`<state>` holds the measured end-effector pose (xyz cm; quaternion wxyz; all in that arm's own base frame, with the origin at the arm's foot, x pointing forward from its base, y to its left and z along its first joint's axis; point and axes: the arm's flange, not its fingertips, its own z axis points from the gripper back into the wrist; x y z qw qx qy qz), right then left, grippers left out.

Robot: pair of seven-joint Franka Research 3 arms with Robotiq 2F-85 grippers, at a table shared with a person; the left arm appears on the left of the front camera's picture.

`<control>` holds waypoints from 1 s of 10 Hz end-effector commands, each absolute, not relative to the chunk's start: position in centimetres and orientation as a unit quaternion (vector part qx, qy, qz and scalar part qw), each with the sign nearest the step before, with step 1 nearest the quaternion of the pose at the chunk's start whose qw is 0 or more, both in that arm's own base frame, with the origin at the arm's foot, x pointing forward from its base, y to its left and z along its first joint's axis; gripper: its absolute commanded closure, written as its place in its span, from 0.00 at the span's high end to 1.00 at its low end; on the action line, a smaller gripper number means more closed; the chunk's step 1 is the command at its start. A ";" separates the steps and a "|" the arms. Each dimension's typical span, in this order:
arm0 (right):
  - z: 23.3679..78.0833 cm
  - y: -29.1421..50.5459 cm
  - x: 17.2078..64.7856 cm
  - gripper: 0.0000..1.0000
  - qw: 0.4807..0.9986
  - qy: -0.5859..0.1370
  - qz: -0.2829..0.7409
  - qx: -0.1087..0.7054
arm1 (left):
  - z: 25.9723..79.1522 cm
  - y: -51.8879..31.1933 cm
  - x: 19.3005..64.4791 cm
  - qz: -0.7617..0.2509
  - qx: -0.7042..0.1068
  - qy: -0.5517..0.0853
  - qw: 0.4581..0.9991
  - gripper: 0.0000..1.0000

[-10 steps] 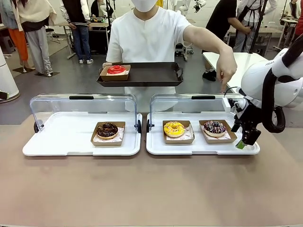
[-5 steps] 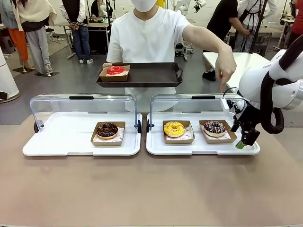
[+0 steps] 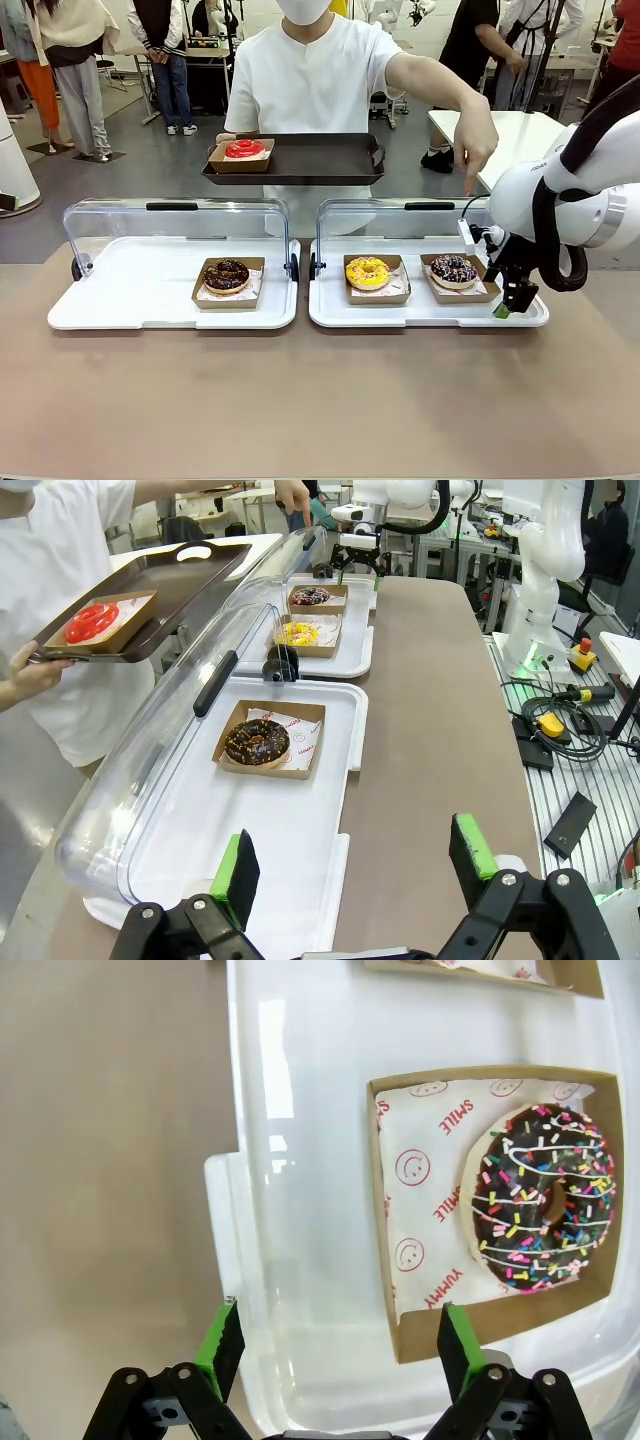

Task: Provide the desired donut to the person.
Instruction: Pick up and lift the Paper togo box containing the Donut pointed at by the person.

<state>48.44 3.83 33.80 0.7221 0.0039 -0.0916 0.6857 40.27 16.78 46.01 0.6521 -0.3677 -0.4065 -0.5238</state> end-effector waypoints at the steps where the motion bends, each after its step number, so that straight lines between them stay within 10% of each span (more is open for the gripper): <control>1: 33.3 4.3 49.7 1.00 0.727 -0.090 0.681 0.001 | 46.1 16.9 40.2 -0.521 -0.367 -0.412 0.651 1.00; 8: 32.4 4.2 51.4 1.00 0.725 -0.088 0.683 -0.003 | 46.1 16.9 40.2 -0.521 -0.367 -0.412 0.651 1.00; 9: 32.3 4.1 51.3 0.41 0.722 -0.088 0.686 -0.002 | 46.1 16.9 40.2 -0.521 -0.367 -0.412 0.651 1.00; 10: 32.3 4.0 51.3 0.41 0.724 -0.088 0.685 -0.001 | 46.1 16.9 40.2 -0.521 -0.367 -0.412 0.651 1.00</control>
